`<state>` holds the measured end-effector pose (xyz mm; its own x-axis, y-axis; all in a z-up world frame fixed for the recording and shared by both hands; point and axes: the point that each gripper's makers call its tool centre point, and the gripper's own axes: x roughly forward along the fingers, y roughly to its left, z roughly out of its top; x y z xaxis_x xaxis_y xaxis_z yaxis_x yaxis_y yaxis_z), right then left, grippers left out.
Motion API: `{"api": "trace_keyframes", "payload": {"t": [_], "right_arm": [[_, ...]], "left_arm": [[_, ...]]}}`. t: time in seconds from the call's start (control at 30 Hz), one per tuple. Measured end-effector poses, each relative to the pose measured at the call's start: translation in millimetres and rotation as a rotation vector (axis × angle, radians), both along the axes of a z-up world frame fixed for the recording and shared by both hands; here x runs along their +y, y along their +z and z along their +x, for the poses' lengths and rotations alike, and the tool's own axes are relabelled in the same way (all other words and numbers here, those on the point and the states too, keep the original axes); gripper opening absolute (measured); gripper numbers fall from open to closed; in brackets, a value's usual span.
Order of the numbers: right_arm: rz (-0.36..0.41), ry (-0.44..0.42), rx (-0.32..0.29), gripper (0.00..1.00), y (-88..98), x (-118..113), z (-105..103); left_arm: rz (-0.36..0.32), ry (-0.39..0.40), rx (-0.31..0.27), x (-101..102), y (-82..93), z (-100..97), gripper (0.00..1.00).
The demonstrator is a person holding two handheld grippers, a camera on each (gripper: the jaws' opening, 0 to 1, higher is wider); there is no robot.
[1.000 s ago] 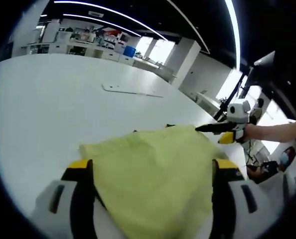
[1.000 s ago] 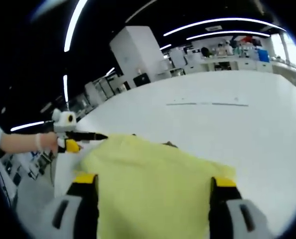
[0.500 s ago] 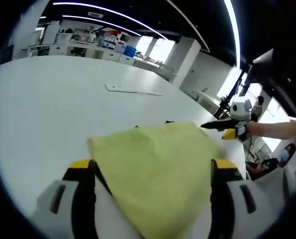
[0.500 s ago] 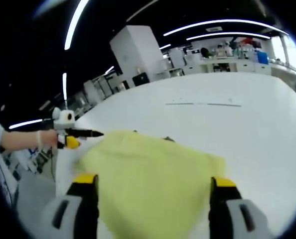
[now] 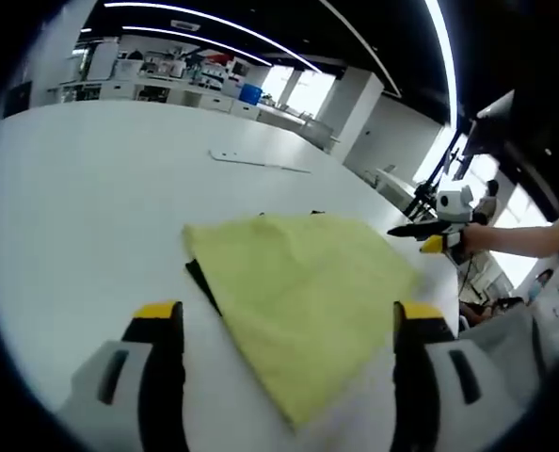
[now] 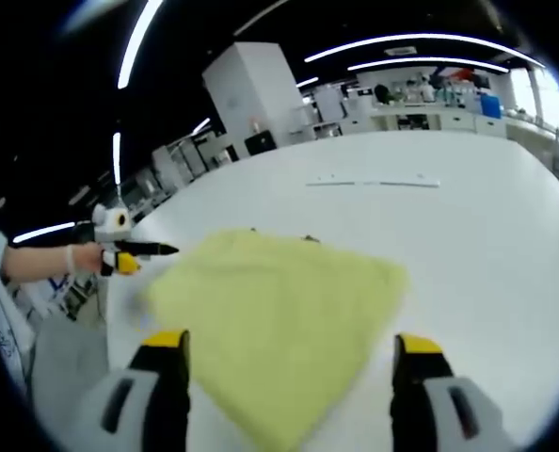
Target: Fold the garment on the visible template until the final outline fits inside the template.
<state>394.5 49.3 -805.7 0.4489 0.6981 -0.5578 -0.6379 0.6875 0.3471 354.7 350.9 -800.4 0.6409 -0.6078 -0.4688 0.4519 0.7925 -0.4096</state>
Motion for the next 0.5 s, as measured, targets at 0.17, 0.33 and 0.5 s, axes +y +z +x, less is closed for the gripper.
{"api": "trace_keyframes", "payload": {"t": [0.17,0.33,0.5], "right_arm": [[0.008,-0.019,0.011,0.85,-0.9,-6.5,-13.4],[0.008,-0.037,0.014,0.85,-1.9,-13.4,-20.9],[0.012,-0.047,0.015,0.84,-1.9,-22.2,-28.9]], "left_arm": [[0.035,-0.015,0.009,6.5,-4.4,-14.9,0.89],[0.043,-0.035,0.019,11.6,-8.7,-28.0,0.88],[0.021,-0.026,0.032,10.8,-15.1,-45.3,0.87]]}}
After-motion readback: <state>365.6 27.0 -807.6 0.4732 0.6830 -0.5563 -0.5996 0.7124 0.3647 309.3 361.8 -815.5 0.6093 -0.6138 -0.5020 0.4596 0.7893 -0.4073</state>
